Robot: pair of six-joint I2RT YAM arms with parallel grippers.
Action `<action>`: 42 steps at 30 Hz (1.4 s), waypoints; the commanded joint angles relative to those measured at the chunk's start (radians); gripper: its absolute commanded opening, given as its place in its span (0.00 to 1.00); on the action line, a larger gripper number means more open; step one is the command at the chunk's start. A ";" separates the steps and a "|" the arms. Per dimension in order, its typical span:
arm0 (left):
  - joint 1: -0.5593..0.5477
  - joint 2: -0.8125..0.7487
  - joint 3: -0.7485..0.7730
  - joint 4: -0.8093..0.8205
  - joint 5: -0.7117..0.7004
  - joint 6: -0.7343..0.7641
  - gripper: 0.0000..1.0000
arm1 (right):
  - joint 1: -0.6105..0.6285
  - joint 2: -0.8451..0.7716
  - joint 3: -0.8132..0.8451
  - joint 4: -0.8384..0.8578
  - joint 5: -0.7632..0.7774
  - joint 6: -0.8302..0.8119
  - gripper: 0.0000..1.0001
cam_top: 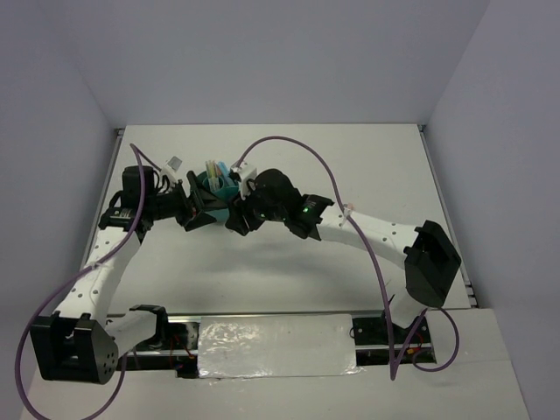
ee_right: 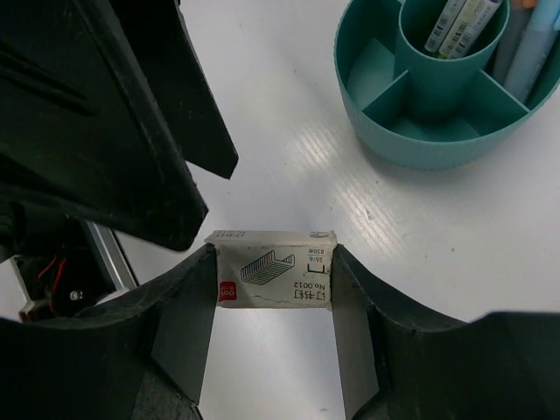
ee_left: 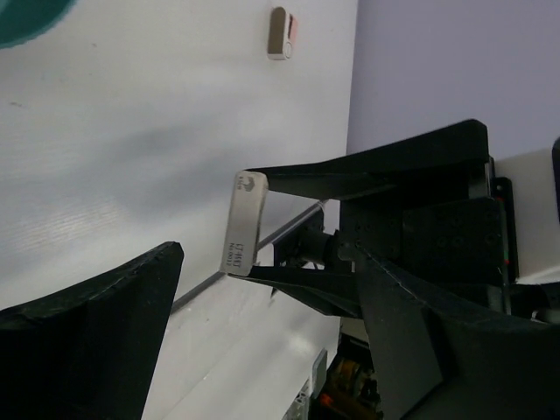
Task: Sort the stationery into containers
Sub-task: Pick up the stationery from the center of the board, then place the stationery in the storage box.
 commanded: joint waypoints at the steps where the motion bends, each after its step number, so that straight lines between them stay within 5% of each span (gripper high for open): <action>1: -0.015 -0.009 0.011 0.075 0.088 -0.012 0.92 | 0.011 -0.028 0.058 -0.002 -0.021 -0.027 0.30; 7: -0.023 -0.008 -0.001 0.043 0.080 0.016 0.74 | 0.011 -0.050 0.087 0.000 -0.056 -0.030 0.31; 20: -0.033 -0.036 -0.027 0.073 0.129 -0.009 0.67 | 0.012 -0.080 0.112 0.038 -0.105 -0.021 0.31; 28: -0.046 -0.042 -0.006 0.119 0.155 -0.064 0.07 | 0.014 -0.045 0.149 0.038 -0.123 -0.015 0.33; 30: -0.046 -0.040 0.002 0.135 0.153 -0.072 0.00 | 0.016 -0.043 0.149 0.049 -0.119 -0.011 0.34; 36: -0.044 -0.019 0.011 0.091 0.047 -0.069 0.00 | 0.009 -0.063 0.141 0.052 -0.062 0.026 0.78; 37: -0.043 -0.006 0.022 0.054 0.002 -0.041 0.00 | 0.002 -0.071 0.129 0.044 -0.019 0.040 0.95; 42: -0.040 0.029 0.138 -0.178 -0.420 0.042 0.00 | -0.026 -0.178 0.063 -0.022 0.212 0.074 1.00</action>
